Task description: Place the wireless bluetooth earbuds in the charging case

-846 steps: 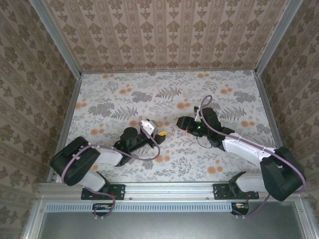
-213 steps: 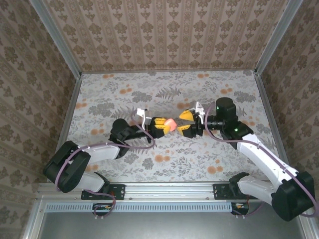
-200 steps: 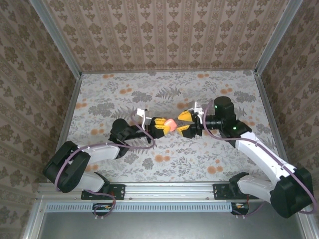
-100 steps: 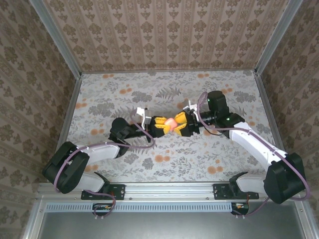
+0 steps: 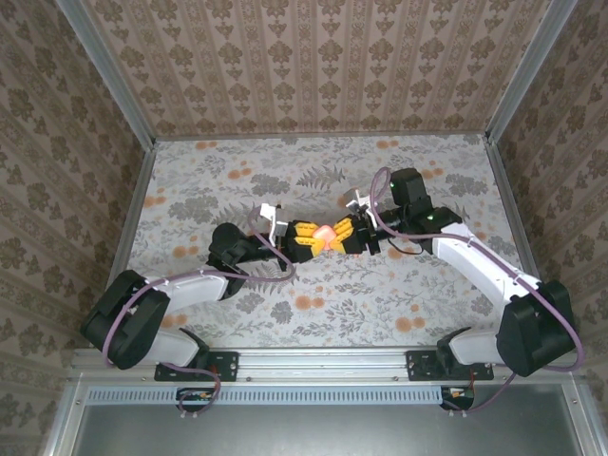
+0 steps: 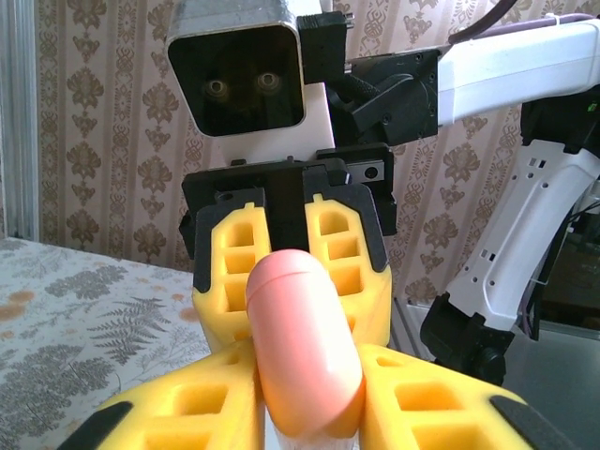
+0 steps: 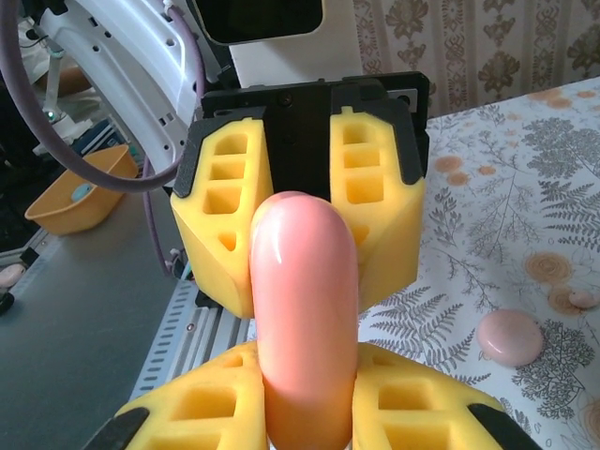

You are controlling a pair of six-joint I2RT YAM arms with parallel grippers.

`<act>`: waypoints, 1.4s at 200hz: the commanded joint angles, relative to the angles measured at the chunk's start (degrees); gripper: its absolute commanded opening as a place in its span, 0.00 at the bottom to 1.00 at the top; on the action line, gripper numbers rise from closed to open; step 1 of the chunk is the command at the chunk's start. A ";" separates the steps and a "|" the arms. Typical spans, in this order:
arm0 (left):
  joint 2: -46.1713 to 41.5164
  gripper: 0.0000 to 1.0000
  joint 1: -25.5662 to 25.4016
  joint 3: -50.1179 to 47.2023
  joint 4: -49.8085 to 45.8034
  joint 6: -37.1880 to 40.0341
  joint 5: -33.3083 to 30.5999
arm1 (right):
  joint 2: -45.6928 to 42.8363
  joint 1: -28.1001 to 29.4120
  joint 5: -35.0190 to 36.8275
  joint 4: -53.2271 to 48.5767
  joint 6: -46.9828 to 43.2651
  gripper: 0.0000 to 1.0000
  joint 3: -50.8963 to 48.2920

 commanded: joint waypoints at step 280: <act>-16.93 0.48 -6.16 8.62 -67.15 46.86 -8.47 | -3.74 16.90 36.02 -17.11 -25.45 0.13 4.31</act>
